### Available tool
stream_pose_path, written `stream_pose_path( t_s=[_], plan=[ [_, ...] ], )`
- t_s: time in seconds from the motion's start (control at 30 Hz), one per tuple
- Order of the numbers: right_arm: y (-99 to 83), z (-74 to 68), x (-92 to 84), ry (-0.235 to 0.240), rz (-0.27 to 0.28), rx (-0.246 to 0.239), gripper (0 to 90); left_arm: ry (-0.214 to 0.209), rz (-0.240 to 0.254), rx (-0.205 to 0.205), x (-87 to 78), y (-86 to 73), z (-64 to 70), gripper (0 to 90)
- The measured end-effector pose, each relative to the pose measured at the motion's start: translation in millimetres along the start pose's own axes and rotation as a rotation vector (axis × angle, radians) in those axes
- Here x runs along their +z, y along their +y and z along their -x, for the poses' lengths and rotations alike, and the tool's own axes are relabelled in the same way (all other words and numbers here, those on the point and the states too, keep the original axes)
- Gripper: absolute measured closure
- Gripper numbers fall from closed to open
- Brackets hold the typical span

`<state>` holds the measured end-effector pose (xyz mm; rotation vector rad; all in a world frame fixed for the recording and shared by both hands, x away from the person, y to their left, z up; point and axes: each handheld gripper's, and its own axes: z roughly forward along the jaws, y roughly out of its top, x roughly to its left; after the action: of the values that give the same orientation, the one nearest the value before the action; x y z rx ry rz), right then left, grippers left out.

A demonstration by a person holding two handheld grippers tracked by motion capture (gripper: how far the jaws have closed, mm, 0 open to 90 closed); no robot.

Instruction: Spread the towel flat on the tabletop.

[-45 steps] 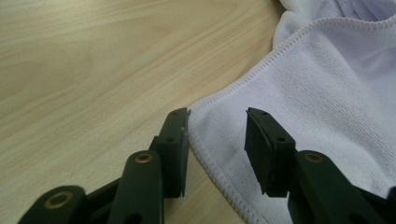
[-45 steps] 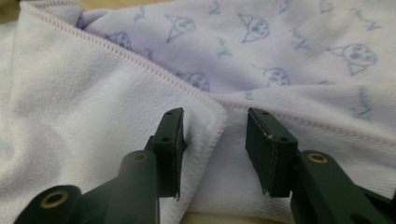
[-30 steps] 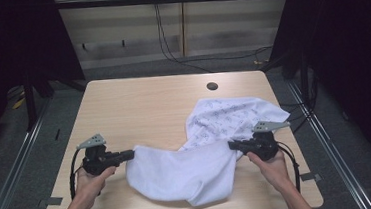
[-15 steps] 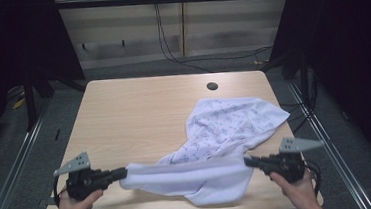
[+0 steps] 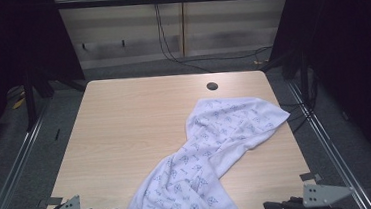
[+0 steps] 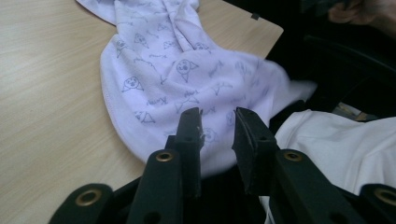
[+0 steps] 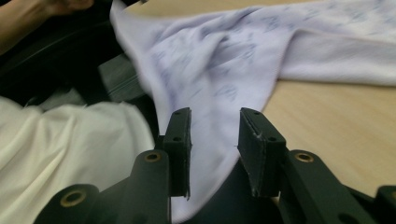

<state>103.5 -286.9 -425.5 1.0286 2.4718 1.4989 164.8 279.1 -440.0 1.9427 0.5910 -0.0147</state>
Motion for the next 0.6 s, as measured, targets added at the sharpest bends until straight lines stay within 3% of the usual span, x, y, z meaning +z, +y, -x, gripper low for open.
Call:
stream_pose_path(
  t_s=[0.03,0.13,0.2,0.27,0.33,0.4,0.5,0.57,0.6],
  plan=[
    [2.9,7.2,7.8,-0.014,0.012,0.018,65.5,0.037,-0.004,-0.009,1.6,1.9,-6.8,71.2],
    [11.8,29.9,39.2,-0.054,0.025,0.053,65.8,0.077,-0.014,-0.064,21.8,15.1,-36.0,70.1],
    [21.4,45.2,64.4,-0.067,0.025,0.072,65.9,0.074,-0.024,-0.091,42.0,25.0,-57.0,68.9],
    [33.2,56.9,88.7,-0.090,-0.013,0.062,64.9,0.094,-0.087,-0.093,75.0,37.9,-81.4,68.2],
    [44.5,66.5,108.9,-0.082,-0.038,0.057,64.6,0.122,-0.141,-0.092,103.3,45.2,-98.7,66.0],
    [53.6,73.4,126.8,-0.090,-0.044,0.064,62.2,0.108,-0.165,-0.087,124.5,49.2,-108.0,65.2],
    [60.3,77.4,149.1,-0.099,-0.068,0.059,56.7,0.096,-0.247,-0.053,148.9,51.0,-111.9,61.2],
    [61.6,76.1,162.8,-0.120,-0.113,0.059,54.1,0.107,-0.255,-0.044,158.3,50.4,-112.6,61.2],
    [60.8,75.2,166.5,-0.118,-0.124,0.055,54.5,0.083,-0.251,-0.053,161.5,49.4,-113.3,63.3]
  ],
)
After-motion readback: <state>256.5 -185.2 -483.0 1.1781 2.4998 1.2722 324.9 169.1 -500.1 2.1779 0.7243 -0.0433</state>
